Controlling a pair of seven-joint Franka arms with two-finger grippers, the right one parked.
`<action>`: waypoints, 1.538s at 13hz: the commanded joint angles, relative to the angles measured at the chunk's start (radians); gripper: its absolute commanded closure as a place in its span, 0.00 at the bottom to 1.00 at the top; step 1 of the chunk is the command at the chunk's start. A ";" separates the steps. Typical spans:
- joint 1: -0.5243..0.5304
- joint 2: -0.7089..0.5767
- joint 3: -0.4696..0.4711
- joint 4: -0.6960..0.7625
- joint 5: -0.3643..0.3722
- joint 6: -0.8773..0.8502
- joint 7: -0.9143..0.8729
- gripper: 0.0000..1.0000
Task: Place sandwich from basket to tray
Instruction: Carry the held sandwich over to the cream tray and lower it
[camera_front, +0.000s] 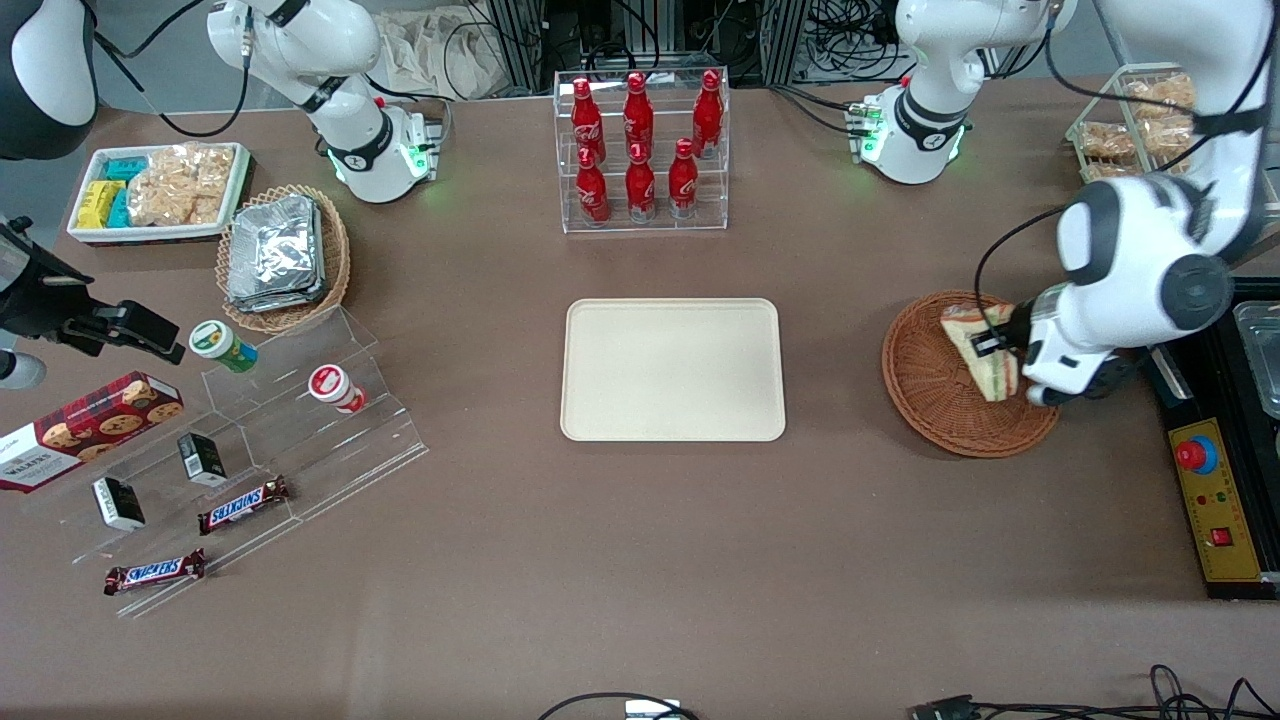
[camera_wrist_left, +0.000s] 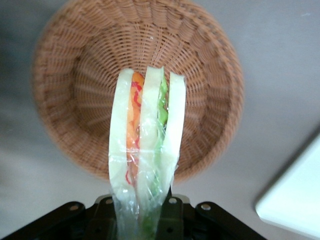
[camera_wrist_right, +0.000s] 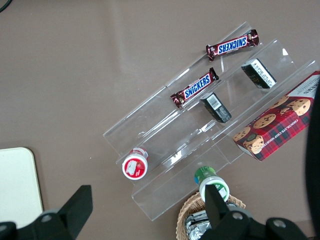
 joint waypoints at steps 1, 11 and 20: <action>-0.001 -0.020 0.001 0.241 0.007 -0.290 0.019 0.85; -0.006 0.008 -0.451 0.579 0.045 -0.481 -0.114 0.87; -0.050 0.083 -0.616 0.152 0.082 0.089 -0.397 0.87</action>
